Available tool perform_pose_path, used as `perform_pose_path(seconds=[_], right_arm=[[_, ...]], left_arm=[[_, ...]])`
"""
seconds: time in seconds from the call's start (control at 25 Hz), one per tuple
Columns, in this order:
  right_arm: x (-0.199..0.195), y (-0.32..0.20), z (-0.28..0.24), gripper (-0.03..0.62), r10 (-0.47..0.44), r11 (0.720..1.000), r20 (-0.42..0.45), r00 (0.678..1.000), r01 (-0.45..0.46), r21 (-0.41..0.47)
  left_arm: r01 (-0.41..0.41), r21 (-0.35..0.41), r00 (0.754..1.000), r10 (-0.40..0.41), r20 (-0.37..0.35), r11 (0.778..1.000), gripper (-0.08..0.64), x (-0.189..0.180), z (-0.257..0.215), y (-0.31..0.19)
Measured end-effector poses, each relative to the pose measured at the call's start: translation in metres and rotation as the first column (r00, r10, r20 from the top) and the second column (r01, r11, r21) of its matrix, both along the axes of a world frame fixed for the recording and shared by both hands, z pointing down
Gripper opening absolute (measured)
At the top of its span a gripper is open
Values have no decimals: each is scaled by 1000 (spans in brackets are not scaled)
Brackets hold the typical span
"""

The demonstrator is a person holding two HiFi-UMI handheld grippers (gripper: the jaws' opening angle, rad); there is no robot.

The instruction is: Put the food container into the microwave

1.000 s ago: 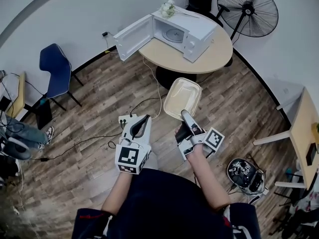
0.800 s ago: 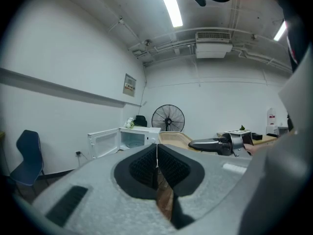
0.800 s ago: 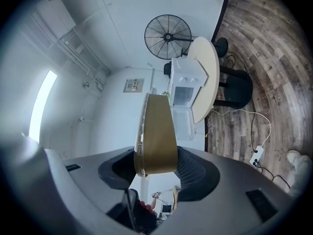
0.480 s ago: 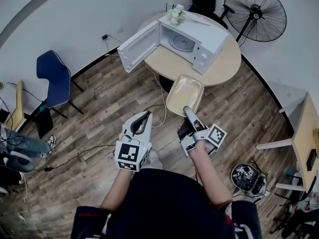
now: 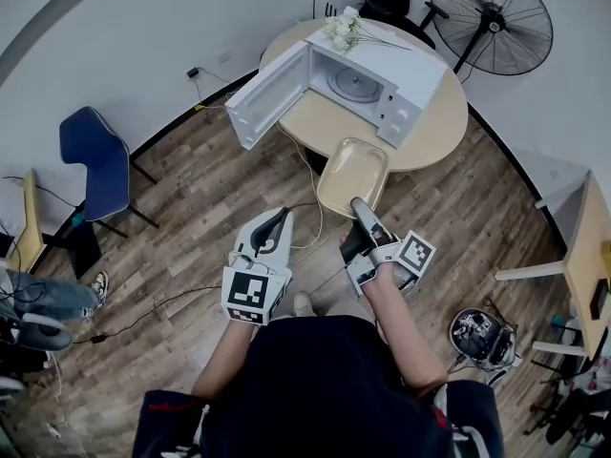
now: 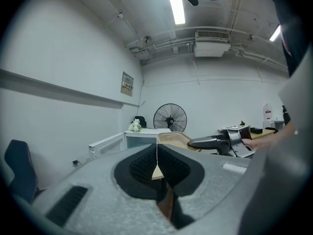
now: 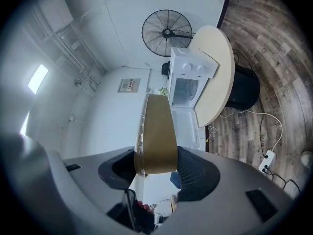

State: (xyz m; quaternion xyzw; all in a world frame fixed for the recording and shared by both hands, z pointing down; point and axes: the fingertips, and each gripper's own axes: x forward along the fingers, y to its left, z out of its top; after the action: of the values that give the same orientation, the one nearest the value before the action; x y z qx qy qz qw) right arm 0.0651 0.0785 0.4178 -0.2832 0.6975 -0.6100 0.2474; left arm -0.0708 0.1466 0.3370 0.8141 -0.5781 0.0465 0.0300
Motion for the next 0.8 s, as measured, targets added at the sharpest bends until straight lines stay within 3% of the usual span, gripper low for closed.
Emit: perform_pose_path(seconds=[0.44,0.8], right_arm=[[-20,-51,13,225,-5,1000,11,1000,5,-30],[-31,-132,17,225,-46,998,18,999,46,-33]], left_arm=[[-12,-19,999,13,40,1000,18,-13,15,-49],[19,-38,998,-16,65,999,20,-18,22,-127]])
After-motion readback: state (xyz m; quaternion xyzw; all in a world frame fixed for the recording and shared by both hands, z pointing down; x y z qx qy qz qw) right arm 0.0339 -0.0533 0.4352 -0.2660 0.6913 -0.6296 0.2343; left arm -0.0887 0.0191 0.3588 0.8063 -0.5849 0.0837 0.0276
